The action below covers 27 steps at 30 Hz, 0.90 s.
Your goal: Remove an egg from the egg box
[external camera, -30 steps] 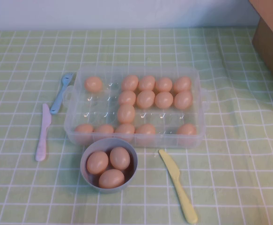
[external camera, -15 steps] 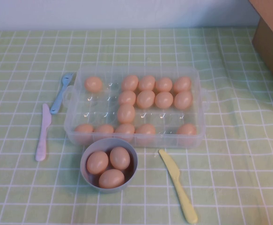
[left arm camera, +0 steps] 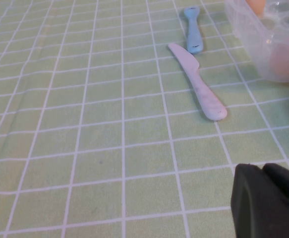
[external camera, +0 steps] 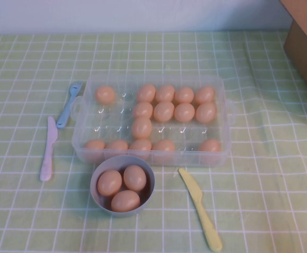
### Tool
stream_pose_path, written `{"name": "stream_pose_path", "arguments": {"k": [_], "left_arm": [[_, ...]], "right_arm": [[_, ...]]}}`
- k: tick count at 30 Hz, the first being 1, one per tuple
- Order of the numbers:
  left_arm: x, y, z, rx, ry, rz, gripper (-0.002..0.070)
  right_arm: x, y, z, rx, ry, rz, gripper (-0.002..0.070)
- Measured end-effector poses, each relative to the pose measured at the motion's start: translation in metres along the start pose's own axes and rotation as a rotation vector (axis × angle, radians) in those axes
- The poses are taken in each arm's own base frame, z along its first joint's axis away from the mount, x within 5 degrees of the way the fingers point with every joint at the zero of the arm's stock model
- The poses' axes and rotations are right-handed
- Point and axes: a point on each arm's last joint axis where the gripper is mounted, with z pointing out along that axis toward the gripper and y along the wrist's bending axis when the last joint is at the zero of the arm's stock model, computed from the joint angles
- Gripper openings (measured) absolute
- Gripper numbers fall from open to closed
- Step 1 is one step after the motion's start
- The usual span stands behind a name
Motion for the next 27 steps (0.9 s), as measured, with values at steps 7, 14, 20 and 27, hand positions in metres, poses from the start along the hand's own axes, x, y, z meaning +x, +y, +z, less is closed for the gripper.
{"name": "stream_pose_path", "arguments": {"k": [7, 14, 20, 27], "left_arm": [[0.000, 0.000, 0.000, 0.000, 0.000, 0.000, -0.0004], [0.000, 0.000, 0.000, 0.000, 0.001, 0.000, -0.0004], [0.000, 0.000, 0.000, 0.000, 0.001, 0.000, -0.0004], [0.000, 0.000, 0.000, 0.000, 0.001, 0.000, -0.0004]], "right_arm": [[-0.006, 0.001, 0.000, -0.022, -0.062, 0.200, -0.0017], [-0.006, 0.002, 0.000, -0.024, -0.066, 0.219, -0.0017], [-0.006, 0.003, -0.001, -0.035, -0.050, 0.228, -0.0017], [-0.031, 0.025, 0.006, -0.045, 0.092, 0.178, -0.0017]]}}
